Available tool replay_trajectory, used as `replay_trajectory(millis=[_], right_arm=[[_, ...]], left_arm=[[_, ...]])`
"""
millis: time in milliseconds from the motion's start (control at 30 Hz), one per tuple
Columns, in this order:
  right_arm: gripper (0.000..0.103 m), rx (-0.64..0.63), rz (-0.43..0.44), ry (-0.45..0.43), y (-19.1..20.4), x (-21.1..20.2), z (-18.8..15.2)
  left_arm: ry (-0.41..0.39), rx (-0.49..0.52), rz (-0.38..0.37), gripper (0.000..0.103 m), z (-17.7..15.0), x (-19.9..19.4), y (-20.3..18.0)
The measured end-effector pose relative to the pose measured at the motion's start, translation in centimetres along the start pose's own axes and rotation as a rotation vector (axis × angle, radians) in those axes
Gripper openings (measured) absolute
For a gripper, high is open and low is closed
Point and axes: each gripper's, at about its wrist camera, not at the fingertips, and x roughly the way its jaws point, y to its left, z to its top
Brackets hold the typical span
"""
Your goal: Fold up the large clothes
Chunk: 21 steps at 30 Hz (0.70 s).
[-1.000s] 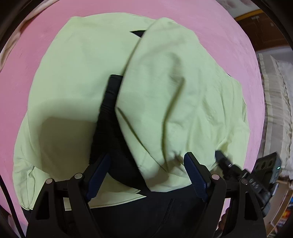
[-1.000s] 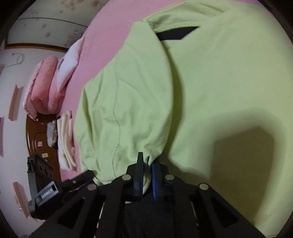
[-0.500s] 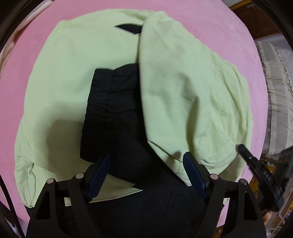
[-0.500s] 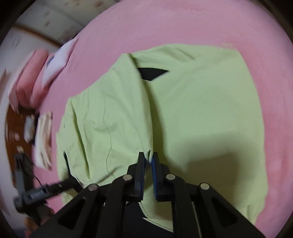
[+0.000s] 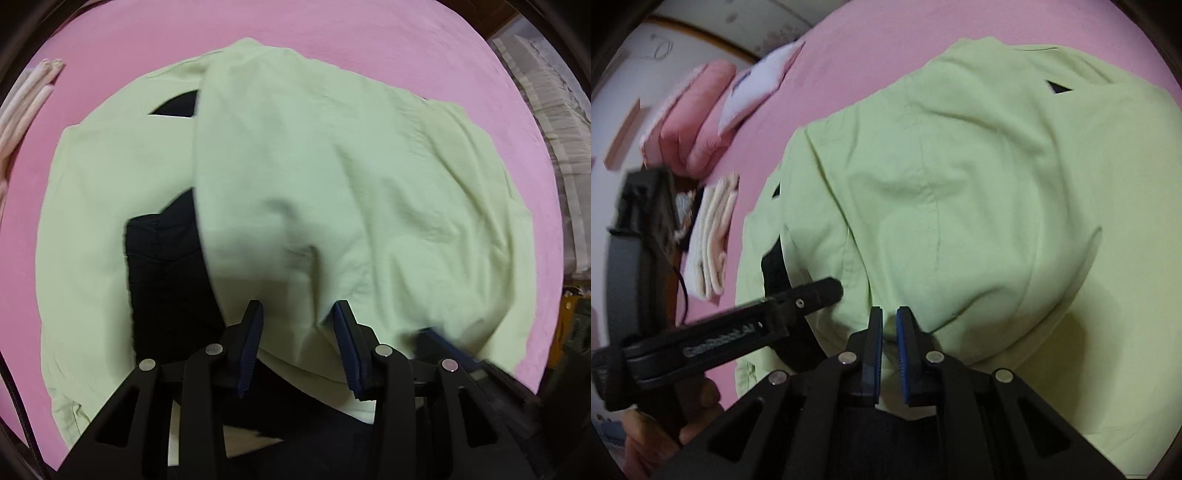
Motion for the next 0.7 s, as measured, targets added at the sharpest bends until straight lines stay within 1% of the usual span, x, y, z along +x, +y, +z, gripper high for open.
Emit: replay_trajectory(millis=[33,67,100,133,167,200,233,267,333,367,400,433,467,500,533,567,600,633,700], right_arm=[[0.004,-0.005,-0.017,-0.027,-0.6,-0.6,-0.1],[0.003,-0.01,-0.043,-0.052,-1.3,-1.2,0.2],[0.004,-0.014,-0.112,-0.072,-1.7,-1.8,0.1],[0.004,-0.024,-0.215,-0.086,-2.5,-2.4,0.4],[0.004,-0.031,-0.27,-0.092,-2.8,-2.7,0.7],[0.005,-0.045,-0.282,-0.093,-3.6,-3.5,0.9],[0.009,-0.065,-0.283,-0.097,-3.8,-4.3,1.0],[0.009,-0.096,-0.28,-0.11,-3.7,-5.4,0.9],[0.009,-0.149,-0.251,-0.133,-3.1,-7.0,0.4],[0.009,-0.169,-0.222,-0.138,-2.6,-7.6,-0.2],[0.009,-0.175,-0.195,-0.133,-2.4,-8.0,-0.9],[0.009,-0.173,-0.135,-0.112,-2.0,-7.7,-1.4],[0.012,-0.168,-0.072,-0.078,-1.5,-7.3,-2.3],[0.013,-0.159,-0.017,-0.042,-1.0,-6.6,-3.4],[0.016,-0.151,0.016,-0.017,-0.3,-5.8,-4.1],[0.016,-0.139,0.047,0.01,0.6,-4.8,-5.2],[0.016,-0.125,0.06,0.04,1.5,-3.6,-6.4],[0.016,-0.123,0.07,0.067,1.7,-2.8,-7.8],[0.016,-0.143,0.072,0.118,3.3,-0.8,-10.5]], left_arm=[[-0.004,0.004,0.014,0.04,-0.1,-0.1,0.4],[-0.005,0.007,0.037,0.039,-0.2,-0.1,1.0],[-0.011,0.016,0.149,0.039,-0.4,-0.1,1.7],[-0.014,0.031,0.189,0.031,-0.5,-0.2,2.3],[-0.013,0.046,0.167,0.03,-0.7,-0.3,2.9],[-0.014,0.035,0.144,0.03,-0.9,-0.6,3.4],[-0.016,0.025,0.128,0.03,-1.0,-0.9,3.9],[-0.031,0.016,0.104,0.03,-1.4,-1.6,4.2],[-0.069,0.018,0.073,0.031,-2.2,-2.9,4.4],[-0.082,0.024,0.032,0.032,-2.8,-3.4,4.2],[-0.085,0.028,-0.024,0.035,-3.3,-3.9,3.9],[-0.075,0.032,-0.087,0.044,-3.9,-4.1,3.5],[-0.054,0.039,-0.144,0.05,-4.4,-4.0,3.4],[-0.037,0.044,-0.174,0.061,-4.8,-3.9,2.9],[0.001,0.065,-0.202,0.064,-5.7,-3.3,2.2],[0.027,0.088,-0.184,0.064,-6.3,-2.8,1.6],[0.038,0.106,-0.159,0.064,-7.1,-2.4,1.1],[0.049,0.141,-0.105,0.064,-8.0,-1.8,0.7],[0.063,0.169,-0.045,0.064,-9.5,-1.1,0.8]])
